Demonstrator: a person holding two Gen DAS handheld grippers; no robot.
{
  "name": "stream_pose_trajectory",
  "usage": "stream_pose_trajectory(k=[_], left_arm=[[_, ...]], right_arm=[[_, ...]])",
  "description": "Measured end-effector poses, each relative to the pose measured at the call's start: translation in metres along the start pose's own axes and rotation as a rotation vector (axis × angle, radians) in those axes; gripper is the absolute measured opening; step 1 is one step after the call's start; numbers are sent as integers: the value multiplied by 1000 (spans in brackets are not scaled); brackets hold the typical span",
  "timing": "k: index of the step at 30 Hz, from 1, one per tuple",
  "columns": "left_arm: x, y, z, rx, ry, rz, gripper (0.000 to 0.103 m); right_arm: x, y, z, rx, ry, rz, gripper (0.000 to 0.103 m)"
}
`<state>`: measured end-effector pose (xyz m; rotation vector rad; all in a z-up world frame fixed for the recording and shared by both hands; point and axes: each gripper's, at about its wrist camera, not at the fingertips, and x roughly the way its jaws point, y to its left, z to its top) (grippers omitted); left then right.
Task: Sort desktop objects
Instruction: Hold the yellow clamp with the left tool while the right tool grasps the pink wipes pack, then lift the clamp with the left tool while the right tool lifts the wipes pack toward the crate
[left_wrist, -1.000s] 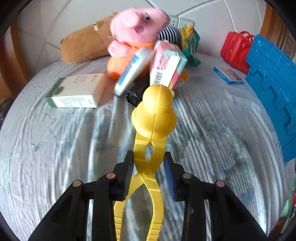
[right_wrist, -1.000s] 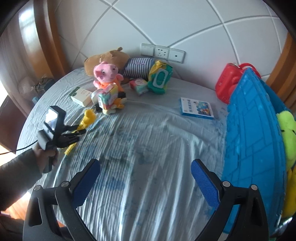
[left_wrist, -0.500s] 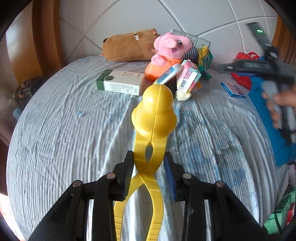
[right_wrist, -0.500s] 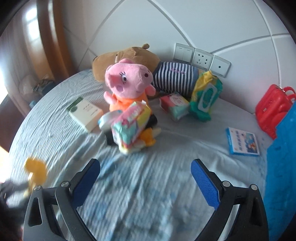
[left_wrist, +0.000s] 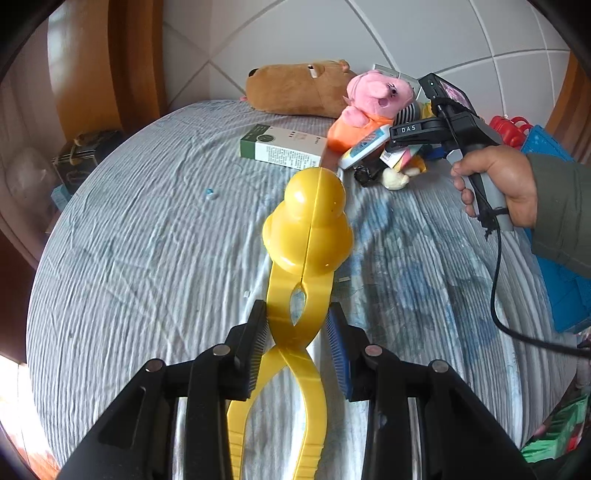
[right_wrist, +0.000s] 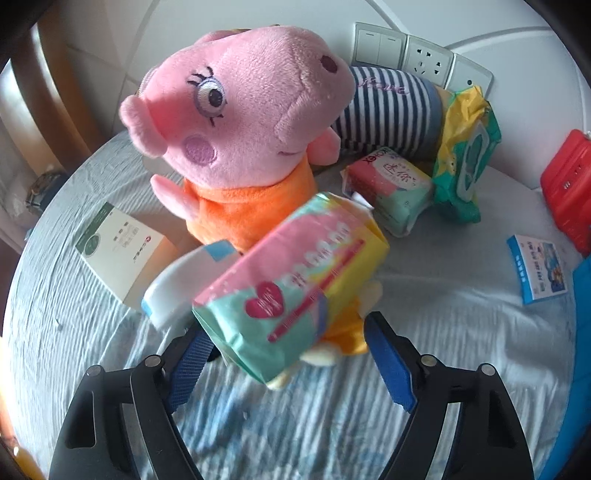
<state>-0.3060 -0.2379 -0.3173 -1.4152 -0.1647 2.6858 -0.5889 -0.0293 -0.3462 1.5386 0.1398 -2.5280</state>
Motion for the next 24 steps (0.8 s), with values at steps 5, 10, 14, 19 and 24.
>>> stream_pose_trajectory(k=[5,10,14,19,24], left_arm=[[-6,4,-3,-4,-4,13,32],[-5,7,-8,-9,1,15,32],[-4,7,-9,-8,7,14,32],[-5,7,-7,-9,3,15,32],[-8,3,1,8,-8,10,32]], right_arm=[[12,-7,9,89,39,22,88],[15,-9,17,156,55,45,89],[21,-18,21,245,82,70,90],[23,-22,20,247,96,54,62],[8,-16,13,161,65,34,44]])
